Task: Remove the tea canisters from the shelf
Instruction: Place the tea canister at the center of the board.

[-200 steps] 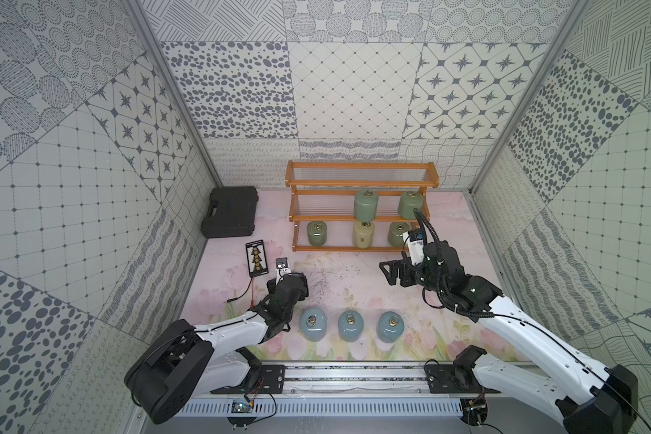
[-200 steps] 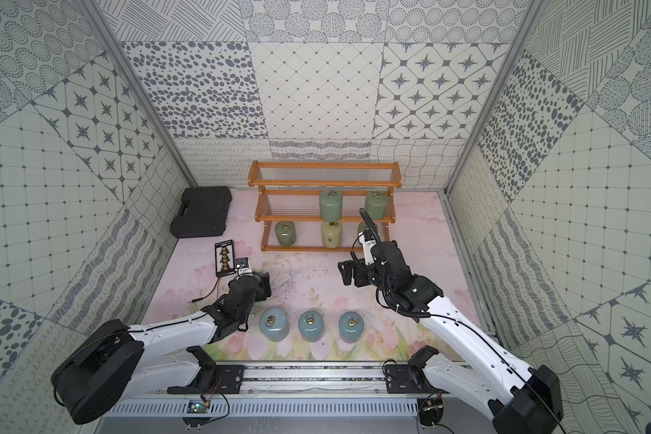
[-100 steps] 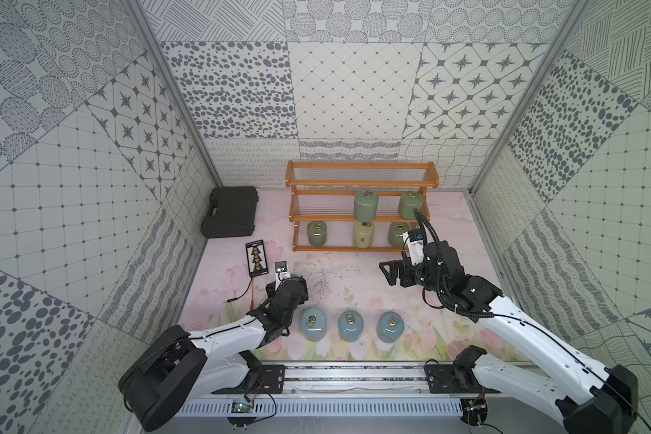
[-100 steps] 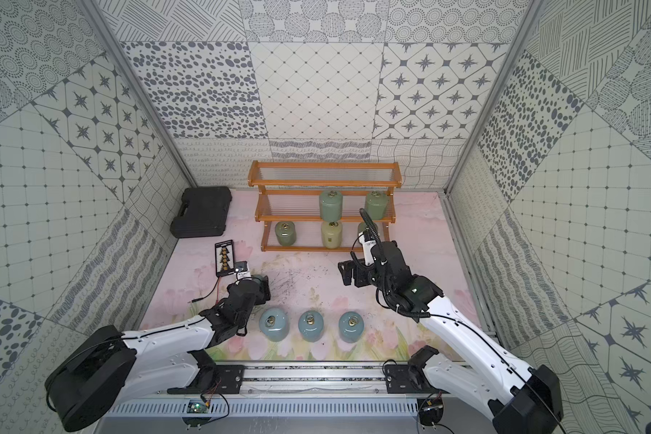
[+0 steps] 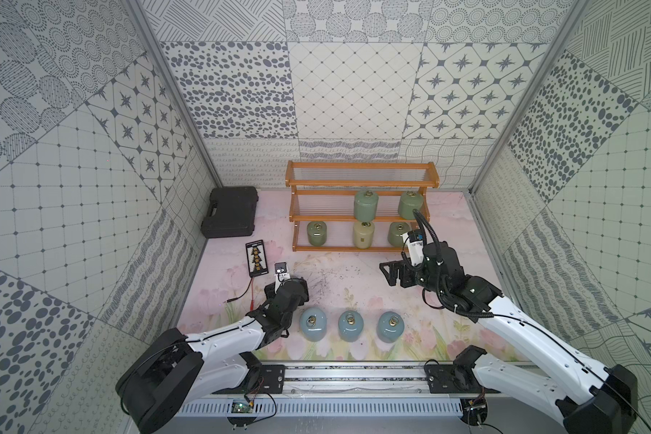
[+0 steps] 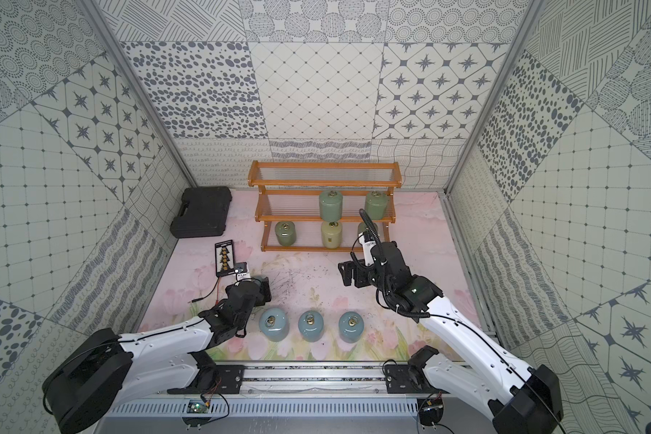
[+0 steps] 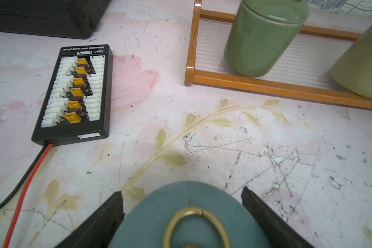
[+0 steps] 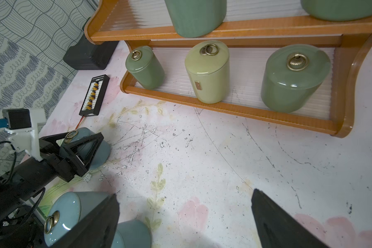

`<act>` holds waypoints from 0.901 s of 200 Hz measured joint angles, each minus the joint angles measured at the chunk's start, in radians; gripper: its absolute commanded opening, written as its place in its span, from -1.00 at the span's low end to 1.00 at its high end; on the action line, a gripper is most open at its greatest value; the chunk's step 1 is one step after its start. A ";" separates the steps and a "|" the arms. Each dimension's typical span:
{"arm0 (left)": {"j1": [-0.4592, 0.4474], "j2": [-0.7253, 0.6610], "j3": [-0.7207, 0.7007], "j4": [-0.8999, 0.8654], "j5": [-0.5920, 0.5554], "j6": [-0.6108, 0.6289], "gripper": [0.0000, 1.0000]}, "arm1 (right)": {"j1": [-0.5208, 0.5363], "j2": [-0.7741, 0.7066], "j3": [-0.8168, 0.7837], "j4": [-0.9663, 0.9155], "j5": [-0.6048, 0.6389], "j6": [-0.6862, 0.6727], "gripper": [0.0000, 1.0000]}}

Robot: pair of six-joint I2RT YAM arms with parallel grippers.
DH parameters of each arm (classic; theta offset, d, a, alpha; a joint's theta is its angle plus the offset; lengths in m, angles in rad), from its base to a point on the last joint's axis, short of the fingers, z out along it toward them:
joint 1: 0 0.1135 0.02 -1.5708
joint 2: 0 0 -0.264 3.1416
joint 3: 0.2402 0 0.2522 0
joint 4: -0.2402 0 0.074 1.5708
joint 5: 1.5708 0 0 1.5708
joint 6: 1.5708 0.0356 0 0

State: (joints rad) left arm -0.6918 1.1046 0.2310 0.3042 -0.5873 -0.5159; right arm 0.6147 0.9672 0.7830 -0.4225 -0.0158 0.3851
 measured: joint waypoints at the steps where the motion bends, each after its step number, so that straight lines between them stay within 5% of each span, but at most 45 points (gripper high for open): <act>1: 0.000 -0.001 0.000 -0.001 0.000 0.000 0.80 | 0.000 0.000 0.000 0.000 0.000 0.000 1.00; 116: -0.002 -0.119 0.032 -0.136 0.002 -0.012 0.82 | 0.000 0.000 -0.019 0.001 -0.001 0.000 1.00; 180: -0.002 -0.150 0.210 -0.362 0.033 -0.031 0.82 | 0.000 0.000 -0.030 0.005 -0.001 0.000 1.00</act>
State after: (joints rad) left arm -0.6937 0.9550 0.4412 -0.0582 -0.5541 -0.5472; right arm 0.6144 0.9672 0.7532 -0.4171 -0.0170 0.3851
